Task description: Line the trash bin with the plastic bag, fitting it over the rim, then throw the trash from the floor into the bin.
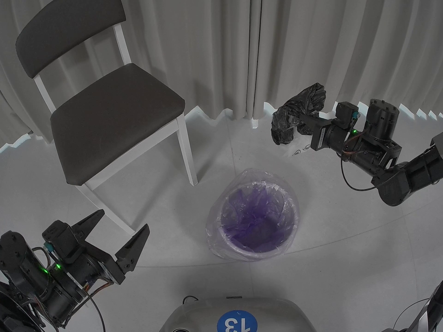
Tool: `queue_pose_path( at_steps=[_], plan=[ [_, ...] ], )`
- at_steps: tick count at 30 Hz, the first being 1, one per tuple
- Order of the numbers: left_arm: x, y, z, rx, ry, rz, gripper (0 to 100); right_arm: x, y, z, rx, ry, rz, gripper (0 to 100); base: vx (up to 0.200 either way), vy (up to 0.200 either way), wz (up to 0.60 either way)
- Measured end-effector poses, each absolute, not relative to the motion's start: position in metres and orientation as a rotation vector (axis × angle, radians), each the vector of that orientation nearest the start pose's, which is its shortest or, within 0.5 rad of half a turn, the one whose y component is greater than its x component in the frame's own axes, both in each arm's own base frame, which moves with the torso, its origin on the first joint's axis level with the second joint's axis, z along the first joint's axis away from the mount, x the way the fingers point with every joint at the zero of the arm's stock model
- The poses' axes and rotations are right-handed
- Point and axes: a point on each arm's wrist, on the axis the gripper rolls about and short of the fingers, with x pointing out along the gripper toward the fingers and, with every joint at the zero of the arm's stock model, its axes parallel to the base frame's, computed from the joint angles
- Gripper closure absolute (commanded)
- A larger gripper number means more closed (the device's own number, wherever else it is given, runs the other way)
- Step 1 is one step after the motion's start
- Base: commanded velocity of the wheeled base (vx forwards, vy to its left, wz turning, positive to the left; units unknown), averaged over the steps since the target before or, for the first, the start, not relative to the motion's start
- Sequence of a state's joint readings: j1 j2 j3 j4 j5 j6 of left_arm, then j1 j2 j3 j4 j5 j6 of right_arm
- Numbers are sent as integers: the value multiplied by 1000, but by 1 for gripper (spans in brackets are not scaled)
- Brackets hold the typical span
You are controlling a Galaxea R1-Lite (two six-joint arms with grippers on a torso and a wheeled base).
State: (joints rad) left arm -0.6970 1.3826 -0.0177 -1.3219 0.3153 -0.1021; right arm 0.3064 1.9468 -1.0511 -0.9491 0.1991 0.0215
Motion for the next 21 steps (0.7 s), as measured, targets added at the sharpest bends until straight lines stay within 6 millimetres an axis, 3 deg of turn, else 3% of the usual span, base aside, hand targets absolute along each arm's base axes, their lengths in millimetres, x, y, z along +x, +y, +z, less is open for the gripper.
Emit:
queue_pose_path(
  at_steps=[6, 14, 21],
  plan=[
    [122, -93, 136, -87, 53, -379, 0, 351, 111, 224, -24, -20, 495, 100, 0, 0, 0],
    [122, -93, 137, -91, 49, -381, 0, 314, 98, 270, -50, -45, 496, 100, 0, 0, 0],
    [121, -93, 137, -93, 47, -382, 0, 299, 105, 263, -51, -18, 524, 100, 0, 0, 0]
  ],
)
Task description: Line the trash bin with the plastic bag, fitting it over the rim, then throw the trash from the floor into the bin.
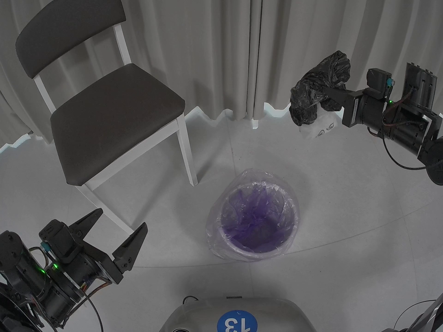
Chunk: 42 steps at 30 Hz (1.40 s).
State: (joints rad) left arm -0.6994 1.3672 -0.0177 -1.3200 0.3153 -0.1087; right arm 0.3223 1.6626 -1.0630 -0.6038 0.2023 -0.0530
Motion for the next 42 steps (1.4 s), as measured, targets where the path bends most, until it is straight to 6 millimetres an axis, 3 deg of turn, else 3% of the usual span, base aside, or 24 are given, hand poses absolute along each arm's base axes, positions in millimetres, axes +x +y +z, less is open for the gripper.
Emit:
queue_pose_path(
  at_steps=[23, 32, 42],
  plan=[
    [120, -92, 138, -90, 43, -386, 0, 295, 145, 148, -88, 324, 631, 100, 0, 0, 0],
    [119, -92, 139, -92, 34, -392, 0, 316, 169, 106, -106, 395, 649, 100, 0, 0, 0],
    [117, -92, 141, -97, 24, -404, 0, 338, 182, 65, -119, 475, 653, 100, 0, 0, 0]
  ],
)
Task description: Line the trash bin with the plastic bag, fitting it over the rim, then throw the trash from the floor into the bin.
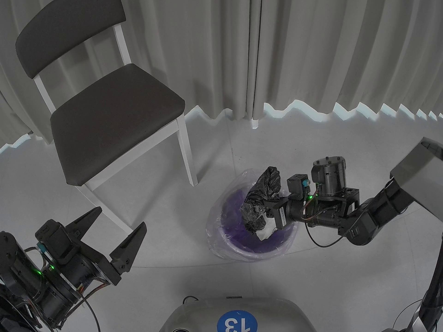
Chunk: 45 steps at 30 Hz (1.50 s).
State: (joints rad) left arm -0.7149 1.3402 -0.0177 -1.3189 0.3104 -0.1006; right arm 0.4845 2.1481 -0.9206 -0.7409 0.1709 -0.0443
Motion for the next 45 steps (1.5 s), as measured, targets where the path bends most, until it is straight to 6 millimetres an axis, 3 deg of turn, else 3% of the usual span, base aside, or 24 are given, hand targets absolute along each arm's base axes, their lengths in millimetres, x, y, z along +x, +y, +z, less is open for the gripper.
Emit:
queue_pose_path(
  at_steps=[16, 27, 35, 45],
  plan=[
    [116, -92, 142, -100, 14, -408, 0, 368, 193, 14, -130, 586, 648, 100, 0, 0, 0],
    [115, -91, 143, -103, 8, -409, 0, 397, 189, -15, -123, 604, 612, 100, 0, 0, 0],
    [115, -91, 143, -101, 12, -408, 0, 408, 191, -20, -120, 606, 606, 100, 0, 0, 0],
    [115, -91, 143, -102, 12, -408, 0, 426, 198, -10, -112, 579, 604, 100, 0, 0, 0]
  ],
)
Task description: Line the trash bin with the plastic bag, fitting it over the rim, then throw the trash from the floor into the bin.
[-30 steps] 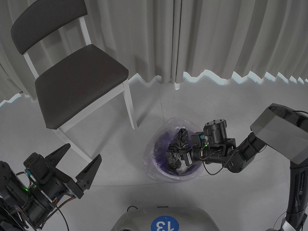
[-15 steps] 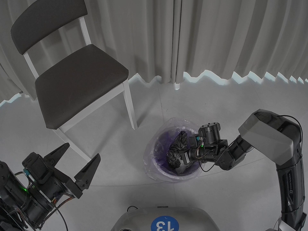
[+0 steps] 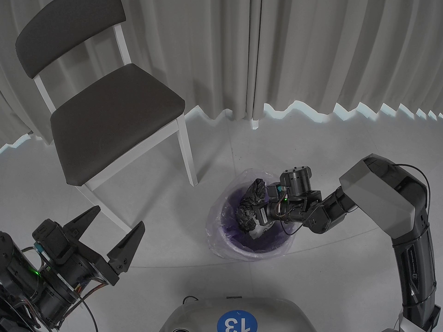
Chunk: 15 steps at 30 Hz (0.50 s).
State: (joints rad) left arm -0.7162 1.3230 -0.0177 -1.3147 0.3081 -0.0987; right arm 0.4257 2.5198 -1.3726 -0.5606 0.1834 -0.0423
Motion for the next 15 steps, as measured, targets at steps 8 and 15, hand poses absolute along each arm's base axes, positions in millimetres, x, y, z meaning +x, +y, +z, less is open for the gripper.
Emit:
queue_pose_path(
  at_steps=[8, 15],
  plan=[
    [115, -91, 143, -102, 10, -409, 0, 420, 187, -25, -127, 638, 580, 100, 0, 0, 0],
    [115, -91, 144, -99, 7, -408, 0, 422, 183, -25, -145, 743, 563, 100, 0, 0, 0]
  ],
)
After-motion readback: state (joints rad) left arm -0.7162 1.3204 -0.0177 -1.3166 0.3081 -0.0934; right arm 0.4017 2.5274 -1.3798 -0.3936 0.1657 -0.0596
